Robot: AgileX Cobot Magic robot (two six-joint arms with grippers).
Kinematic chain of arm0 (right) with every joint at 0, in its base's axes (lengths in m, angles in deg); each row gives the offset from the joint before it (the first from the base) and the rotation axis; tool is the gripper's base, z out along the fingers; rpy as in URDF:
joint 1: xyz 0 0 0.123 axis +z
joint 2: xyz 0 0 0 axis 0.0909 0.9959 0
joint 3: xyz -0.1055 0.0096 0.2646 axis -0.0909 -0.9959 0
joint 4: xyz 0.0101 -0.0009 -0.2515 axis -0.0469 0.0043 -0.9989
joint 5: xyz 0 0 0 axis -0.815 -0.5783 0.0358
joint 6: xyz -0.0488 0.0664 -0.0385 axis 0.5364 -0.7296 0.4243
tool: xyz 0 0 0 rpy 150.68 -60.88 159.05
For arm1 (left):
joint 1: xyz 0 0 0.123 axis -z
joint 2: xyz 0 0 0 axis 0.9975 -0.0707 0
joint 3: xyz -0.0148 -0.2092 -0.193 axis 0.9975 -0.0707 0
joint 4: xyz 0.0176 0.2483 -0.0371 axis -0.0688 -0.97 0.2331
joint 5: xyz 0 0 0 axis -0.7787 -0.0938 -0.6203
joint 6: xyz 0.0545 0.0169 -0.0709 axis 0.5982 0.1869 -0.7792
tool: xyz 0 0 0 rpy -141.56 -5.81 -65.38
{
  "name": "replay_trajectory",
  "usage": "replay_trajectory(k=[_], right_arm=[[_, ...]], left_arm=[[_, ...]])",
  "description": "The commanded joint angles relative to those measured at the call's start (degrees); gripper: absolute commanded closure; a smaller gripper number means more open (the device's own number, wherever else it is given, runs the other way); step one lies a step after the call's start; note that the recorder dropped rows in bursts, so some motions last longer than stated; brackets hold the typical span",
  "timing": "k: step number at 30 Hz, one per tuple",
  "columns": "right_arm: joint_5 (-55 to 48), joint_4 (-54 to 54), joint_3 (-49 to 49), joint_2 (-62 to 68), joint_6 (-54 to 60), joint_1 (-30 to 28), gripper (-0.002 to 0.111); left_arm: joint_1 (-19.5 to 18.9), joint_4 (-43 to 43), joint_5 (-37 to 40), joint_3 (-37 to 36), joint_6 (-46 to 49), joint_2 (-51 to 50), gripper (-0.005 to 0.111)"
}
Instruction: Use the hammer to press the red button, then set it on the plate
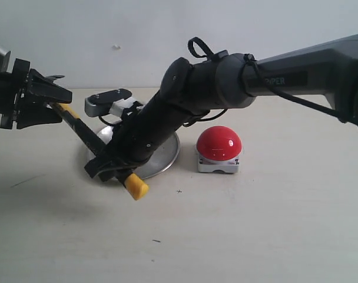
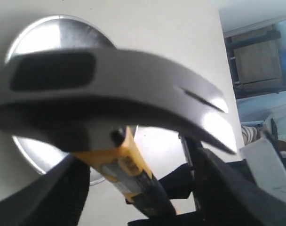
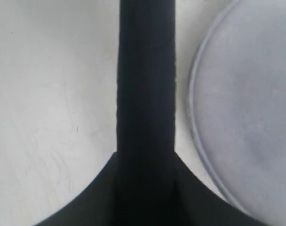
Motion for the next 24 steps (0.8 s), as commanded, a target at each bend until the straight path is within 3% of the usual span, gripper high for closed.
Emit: replay_trajectory(k=[1,10,17,20,24], right_arm=[[4.2,1.6,0.5,-2.7,0.6,0.0,0.108],[9.1,-5.3,0.5,-4.1,-8.1,0.0,0.108],[11.3,-17.7,0.5,-6.8,-19.5,-0.2,0.108],[10.6,-28.0,0.5,-9.6,-28.3,-0.3,0.108],[8.3,-37.4,-1.7,-14.5,-37.6,-1.2,0.108]], left_arm=[[0.3,-0.9,2.2,0.3,0.0,0.5,0.045],[0.3,-3.0,2.2,0.3,-0.6,1.0,0.045],[-0.4,-4.0,2.2,0.3,-0.7,4.2,0.046],[-0.7,-5.1,2.2,0.3,-1.0,6.5,0.063],[-1.2,-7.4,2.2,-0.7,-1.8,10.3,0.107]])
